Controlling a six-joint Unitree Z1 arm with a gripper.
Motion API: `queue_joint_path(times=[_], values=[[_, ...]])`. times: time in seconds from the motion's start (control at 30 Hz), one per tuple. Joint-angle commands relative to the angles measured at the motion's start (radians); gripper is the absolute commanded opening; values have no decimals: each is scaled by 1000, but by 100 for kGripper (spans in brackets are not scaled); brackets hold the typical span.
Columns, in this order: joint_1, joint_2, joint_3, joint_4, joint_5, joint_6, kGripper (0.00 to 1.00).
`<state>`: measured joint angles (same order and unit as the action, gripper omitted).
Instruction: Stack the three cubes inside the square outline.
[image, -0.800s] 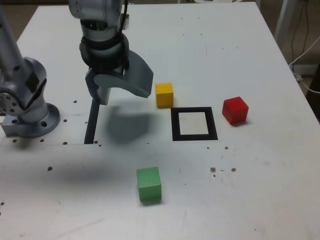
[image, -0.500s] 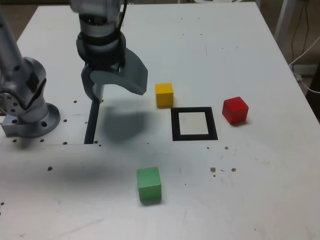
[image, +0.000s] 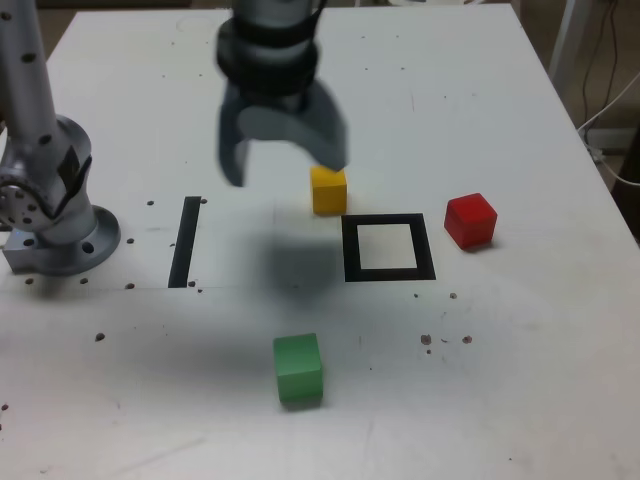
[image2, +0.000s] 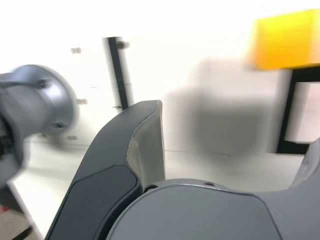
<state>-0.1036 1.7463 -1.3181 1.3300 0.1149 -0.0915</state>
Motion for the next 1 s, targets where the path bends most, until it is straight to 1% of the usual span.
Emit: queue_joint_path(times=[0.0,0.2,0.3,0.57,0.7,0.83,0.97], values=[[5,48,-211,8,-31,6,100],[38,152,-330,17,-115,-2,100],[50,196,-390,30,-132,-20,99],[67,307,-552,36,-147,-79,98],[94,371,-611,37,-145,-88,97],[119,424,-645,38,-131,-90,97],[128,447,-638,41,-110,-96,97]])
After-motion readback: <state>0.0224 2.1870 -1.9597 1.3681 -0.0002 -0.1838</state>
